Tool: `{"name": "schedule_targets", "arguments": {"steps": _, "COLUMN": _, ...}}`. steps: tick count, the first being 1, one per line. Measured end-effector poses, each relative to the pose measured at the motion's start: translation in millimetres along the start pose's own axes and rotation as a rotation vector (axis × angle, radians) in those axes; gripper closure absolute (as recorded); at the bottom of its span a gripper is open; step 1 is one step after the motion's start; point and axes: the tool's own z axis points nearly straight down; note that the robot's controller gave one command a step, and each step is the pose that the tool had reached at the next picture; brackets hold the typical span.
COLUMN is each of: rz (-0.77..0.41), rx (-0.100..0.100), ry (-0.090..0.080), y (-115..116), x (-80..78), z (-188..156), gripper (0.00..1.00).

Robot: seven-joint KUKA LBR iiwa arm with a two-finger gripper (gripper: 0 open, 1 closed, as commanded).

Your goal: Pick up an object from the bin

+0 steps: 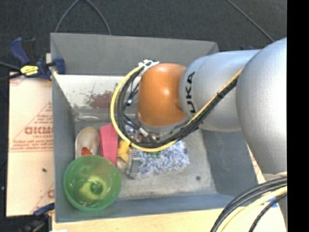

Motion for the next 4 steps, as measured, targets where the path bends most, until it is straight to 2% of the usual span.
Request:
{"name": "schedule_targets", "arguments": {"steps": 1, "rz": 0.005, "rx": -0.001, "ry": -0.008, "y": -0.6, "x": -1.6, "z": -4.8, "gripper": 0.00}}
{"name": "schedule_targets", "arguments": {"steps": 2, "rz": 0.039, "rx": -0.003, "ry": -0.007, "y": -7.4, "x": -31.5, "z": 15.2, "gripper": 0.00}}
{"name": "schedule_targets", "arguments": {"steps": 3, "rz": 0.038, "rx": -0.005, "ry": -0.009, "y": -2.3, "x": -25.2, "z": 35.0, "gripper": 0.00}}
{"name": "schedule_targets", "arguments": {"steps": 4, "rz": -0.242, "rx": -0.002, "ry": -0.013, "y": -18.8, "x": -48.7, "z": 34.5, "gripper": 0.00}}
